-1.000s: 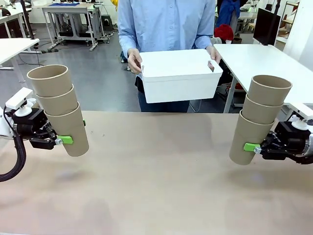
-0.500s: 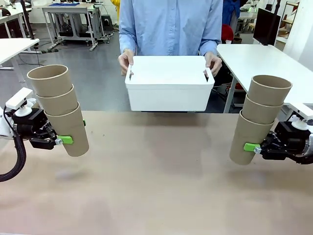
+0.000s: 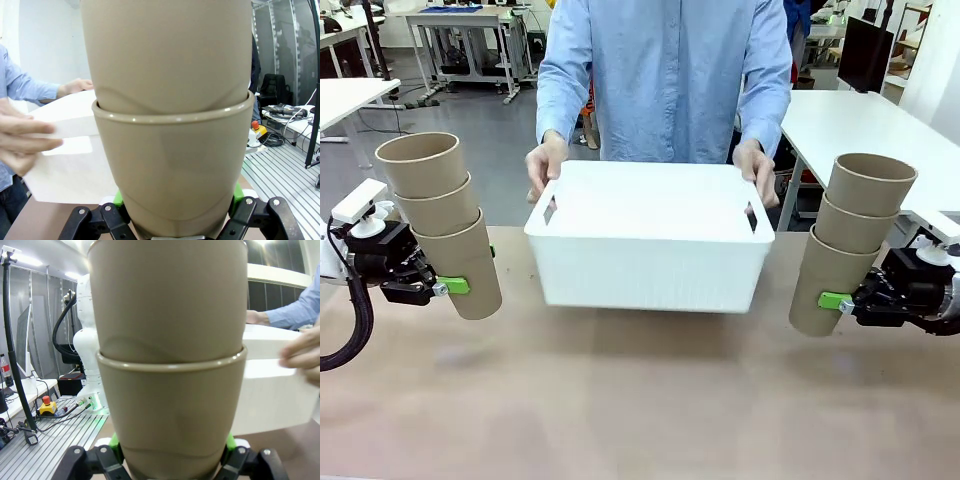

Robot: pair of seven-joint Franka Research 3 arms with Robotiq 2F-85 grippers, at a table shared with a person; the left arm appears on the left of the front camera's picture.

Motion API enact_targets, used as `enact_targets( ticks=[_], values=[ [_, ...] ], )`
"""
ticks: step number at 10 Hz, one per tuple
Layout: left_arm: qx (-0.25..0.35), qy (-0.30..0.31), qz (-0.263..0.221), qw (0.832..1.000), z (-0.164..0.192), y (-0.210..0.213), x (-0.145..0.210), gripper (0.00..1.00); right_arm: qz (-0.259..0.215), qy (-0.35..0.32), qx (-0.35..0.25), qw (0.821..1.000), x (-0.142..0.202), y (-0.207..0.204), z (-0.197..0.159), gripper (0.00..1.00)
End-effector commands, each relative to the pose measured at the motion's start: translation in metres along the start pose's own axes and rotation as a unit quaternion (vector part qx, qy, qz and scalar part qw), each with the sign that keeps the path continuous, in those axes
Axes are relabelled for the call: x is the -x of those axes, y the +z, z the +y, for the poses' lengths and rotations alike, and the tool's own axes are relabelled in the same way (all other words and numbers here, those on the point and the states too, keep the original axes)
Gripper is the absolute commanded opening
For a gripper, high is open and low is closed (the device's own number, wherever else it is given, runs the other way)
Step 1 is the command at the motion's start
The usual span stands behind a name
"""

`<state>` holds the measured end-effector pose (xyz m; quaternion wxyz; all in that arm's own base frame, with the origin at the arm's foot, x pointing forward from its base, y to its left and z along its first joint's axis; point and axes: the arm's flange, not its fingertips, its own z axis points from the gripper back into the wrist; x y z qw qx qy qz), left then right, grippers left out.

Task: Stack the cups and store them in the basket.
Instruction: Place the stack of Reusable plastic cups into the Pantry Basket.

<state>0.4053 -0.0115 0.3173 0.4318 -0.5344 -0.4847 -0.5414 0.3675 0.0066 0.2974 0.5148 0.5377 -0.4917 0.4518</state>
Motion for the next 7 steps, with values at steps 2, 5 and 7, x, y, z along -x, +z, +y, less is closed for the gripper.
enact_targets(
  ticks=[2, 5, 7],
  values=[
    [0.003, -0.005, -0.003, 1.000, 0.0009, 0.0013, -0.0029, 0.84, -0.001, 0.003, -0.001, 1.000, -0.0041, -0.0003, 0.0003, 0.84],
    [0.003, -0.005, -0.003, 1.000, 0.0009, 0.0013, -0.0029, 0.84, -0.001, 0.003, -0.001, 1.000, -0.0041, -0.0003, 0.0003, 0.84],
    [0.003, -0.005, -0.003, 1.000, 0.0009, 0.0013, -0.0029, 0.84, -0.001, 0.003, -0.001, 1.000, -0.0041, -0.0003, 0.0003, 0.84]
  ],
)
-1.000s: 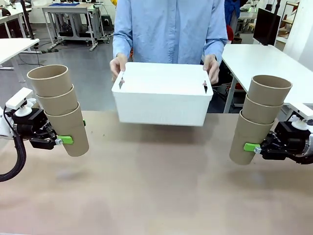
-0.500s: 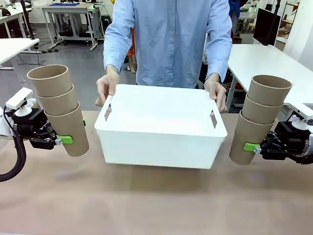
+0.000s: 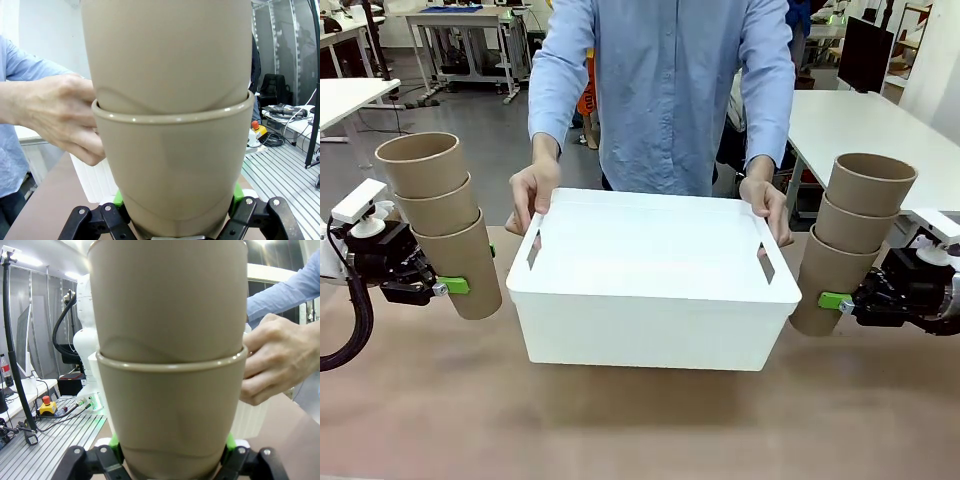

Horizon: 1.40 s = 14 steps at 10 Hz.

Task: Stack the cups and store them in the basket.
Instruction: Place the stack of Reusable plastic cups into the Pantry Basket.

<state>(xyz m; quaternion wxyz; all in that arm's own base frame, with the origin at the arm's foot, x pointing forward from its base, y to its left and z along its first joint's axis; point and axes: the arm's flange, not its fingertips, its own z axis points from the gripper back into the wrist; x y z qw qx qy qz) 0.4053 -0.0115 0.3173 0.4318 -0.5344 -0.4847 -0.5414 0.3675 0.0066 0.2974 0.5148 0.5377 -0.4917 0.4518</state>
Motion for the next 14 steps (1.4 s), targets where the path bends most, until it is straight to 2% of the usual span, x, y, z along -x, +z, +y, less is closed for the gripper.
enact_targets(
  ticks=[1, 14],
  values=[
    [0.003, -0.005, -0.003, 1.000, 0.0009, 0.0013, -0.0029, 0.84, -0.001, 0.003, -0.001, 1.000, -0.0041, -0.0003, 0.0002, 0.84],
    [0.003, -0.005, -0.003, 1.000, 0.0009, 0.0013, -0.0029, 0.84, -0.001, 0.003, -0.001, 1.000, -0.0041, -0.0003, 0.0002, 0.84]
  ],
)
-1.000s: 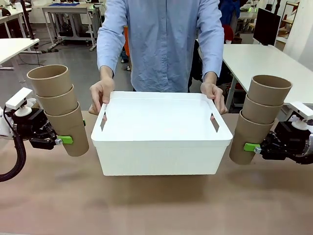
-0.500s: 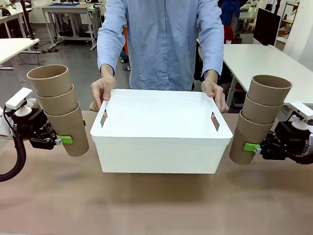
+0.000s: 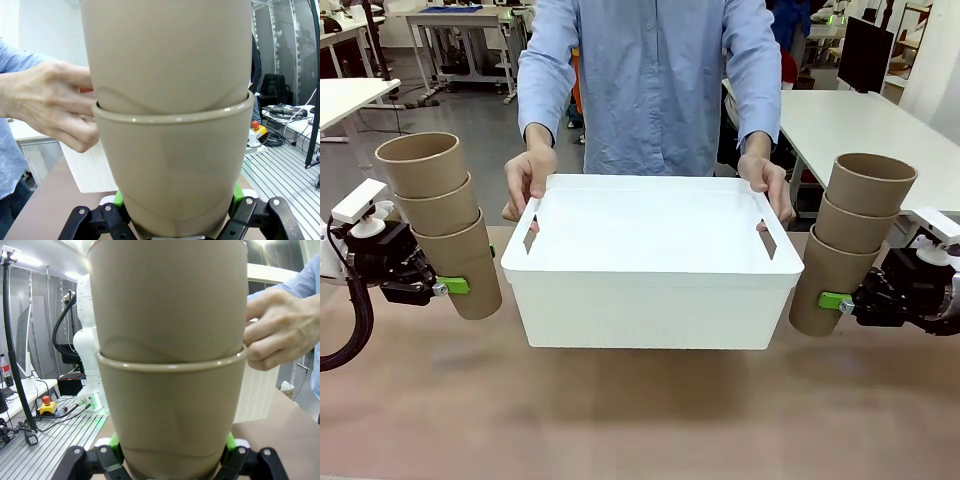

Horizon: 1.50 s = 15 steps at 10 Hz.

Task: Stack the cups and store them in the basket.
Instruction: Place the stack of Reusable plastic cups into the Pantry Basket.

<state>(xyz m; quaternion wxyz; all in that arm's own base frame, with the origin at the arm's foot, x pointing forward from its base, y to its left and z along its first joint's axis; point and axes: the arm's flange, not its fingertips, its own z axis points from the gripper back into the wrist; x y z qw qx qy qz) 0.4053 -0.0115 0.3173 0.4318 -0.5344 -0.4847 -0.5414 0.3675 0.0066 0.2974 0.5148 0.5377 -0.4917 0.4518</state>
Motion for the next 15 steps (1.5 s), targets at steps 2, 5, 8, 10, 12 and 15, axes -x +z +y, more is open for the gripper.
enact_targets(
  ticks=[2, 5, 8, 10, 12, 15],
  values=[
    [0.003, -0.005, -0.003, 1.000, 0.0009, 0.0013, -0.0029, 0.84, -0.001, 0.003, -0.001, 1.000, -0.0041, -0.0003, 0.0002, 0.84],
    [0.003, -0.005, -0.003, 1.000, 0.0009, 0.0013, -0.0029, 0.84, -0.001, 0.003, -0.001, 1.000, -0.0041, -0.0003, 0.0002, 0.84],
    [0.003, -0.005, -0.003, 1.000, 0.0009, 0.0013, -0.0029, 0.84, -0.001, 0.003, -0.001, 1.000, -0.0041, -0.0003, 0.0002, 0.84],
    [0.003, -0.005, -0.003, 1.000, 0.0009, 0.0013, -0.0029, 0.84, -0.001, 0.003, -0.001, 1.000, -0.0041, -0.0003, 0.0002, 0.84],
    [0.003, -0.005, -0.003, 1.000, 0.0009, 0.0013, -0.0029, 0.84, -0.001, 0.003, -0.001, 1.000, -0.0041, -0.0003, 0.0002, 0.84],
    [0.000, 0.000, 0.000, 1.000, 0.0000, 0.0000, 0.0000, 0.84, -0.001, 0.003, -0.001, 1.000, -0.0041, -0.0003, 0.0002, 0.84]
  ],
)
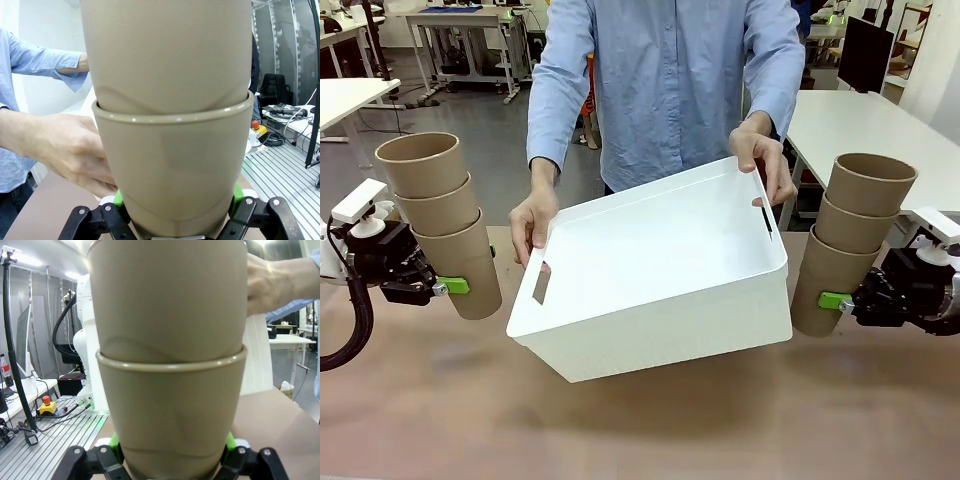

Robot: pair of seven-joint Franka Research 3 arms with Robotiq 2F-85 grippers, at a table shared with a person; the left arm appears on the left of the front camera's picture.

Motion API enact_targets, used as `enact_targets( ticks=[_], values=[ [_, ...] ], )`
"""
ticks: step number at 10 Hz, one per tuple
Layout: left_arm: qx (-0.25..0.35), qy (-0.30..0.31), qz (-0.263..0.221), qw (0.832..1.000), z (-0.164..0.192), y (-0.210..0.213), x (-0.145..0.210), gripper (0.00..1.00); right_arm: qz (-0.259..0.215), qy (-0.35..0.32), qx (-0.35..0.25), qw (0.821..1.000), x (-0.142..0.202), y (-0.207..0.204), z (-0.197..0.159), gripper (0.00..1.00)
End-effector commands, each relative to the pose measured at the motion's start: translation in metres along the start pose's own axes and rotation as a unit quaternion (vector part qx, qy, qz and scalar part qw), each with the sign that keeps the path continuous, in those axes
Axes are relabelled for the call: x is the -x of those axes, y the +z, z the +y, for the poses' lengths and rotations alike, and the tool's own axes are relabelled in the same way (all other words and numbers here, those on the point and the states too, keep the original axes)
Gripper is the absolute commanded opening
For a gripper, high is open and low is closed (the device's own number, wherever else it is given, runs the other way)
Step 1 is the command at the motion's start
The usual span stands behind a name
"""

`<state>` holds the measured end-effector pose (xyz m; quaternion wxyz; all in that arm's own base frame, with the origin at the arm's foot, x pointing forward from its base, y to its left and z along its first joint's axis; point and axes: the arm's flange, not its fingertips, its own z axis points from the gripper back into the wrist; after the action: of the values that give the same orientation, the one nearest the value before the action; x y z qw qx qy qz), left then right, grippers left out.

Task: Stack the cups and store them in the basket.
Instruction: Place the stack of Reusable plastic cups into the Pantry Basket.

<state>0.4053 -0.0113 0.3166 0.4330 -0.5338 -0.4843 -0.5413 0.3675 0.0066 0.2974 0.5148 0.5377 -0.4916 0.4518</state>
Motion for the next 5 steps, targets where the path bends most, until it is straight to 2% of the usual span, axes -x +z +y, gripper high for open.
enact_targets(
  ticks=[1, 2, 5],
  values=[
    [0.004, 0.013, 0.005, 1.000, -0.001, 0.001, -0.020, 0.84, -0.001, 0.003, -0.001, 1.000, -0.004, 0.000, 0.000, 0.84],
    [0.005, 0.035, -0.006, 0.999, -0.004, -0.002, -0.038, 0.84, -0.001, 0.003, -0.001, 1.000, -0.004, 0.000, 0.000, 0.84],
    [0.006, 0.063, 0.038, 0.997, -0.011, -0.009, -0.101, 0.84, -0.001, 0.003, -0.001, 1.000, -0.004, 0.000, 0.000, 0.84]
  ],
)
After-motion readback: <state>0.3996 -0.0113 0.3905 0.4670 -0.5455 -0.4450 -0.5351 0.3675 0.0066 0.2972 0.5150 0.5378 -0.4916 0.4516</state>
